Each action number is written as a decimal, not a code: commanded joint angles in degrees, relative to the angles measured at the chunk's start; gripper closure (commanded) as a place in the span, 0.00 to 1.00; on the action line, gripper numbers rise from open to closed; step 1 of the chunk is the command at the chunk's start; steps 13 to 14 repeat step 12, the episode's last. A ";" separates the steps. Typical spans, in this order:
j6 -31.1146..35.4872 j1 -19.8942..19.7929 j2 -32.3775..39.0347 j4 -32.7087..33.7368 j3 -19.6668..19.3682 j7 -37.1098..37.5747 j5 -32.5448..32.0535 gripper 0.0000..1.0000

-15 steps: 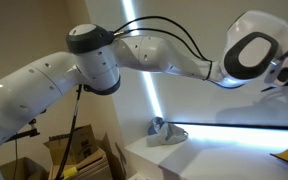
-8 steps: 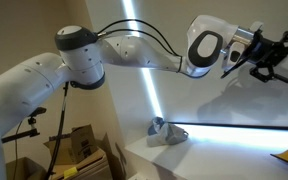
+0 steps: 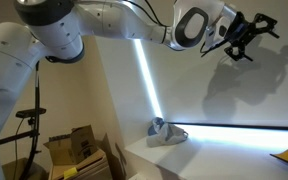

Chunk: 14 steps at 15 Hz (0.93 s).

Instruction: Put the maroon cap on top of the black and yellow one

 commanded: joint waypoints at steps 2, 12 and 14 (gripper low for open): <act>-0.44 -6.01 -3.03 -0.05 8.40 1.38 -5.53 0.00; -2.94 -12.40 2.33 -3.83 27.12 -10.82 11.60 0.00; -2.94 -12.40 2.33 -3.83 27.12 -10.82 11.60 0.00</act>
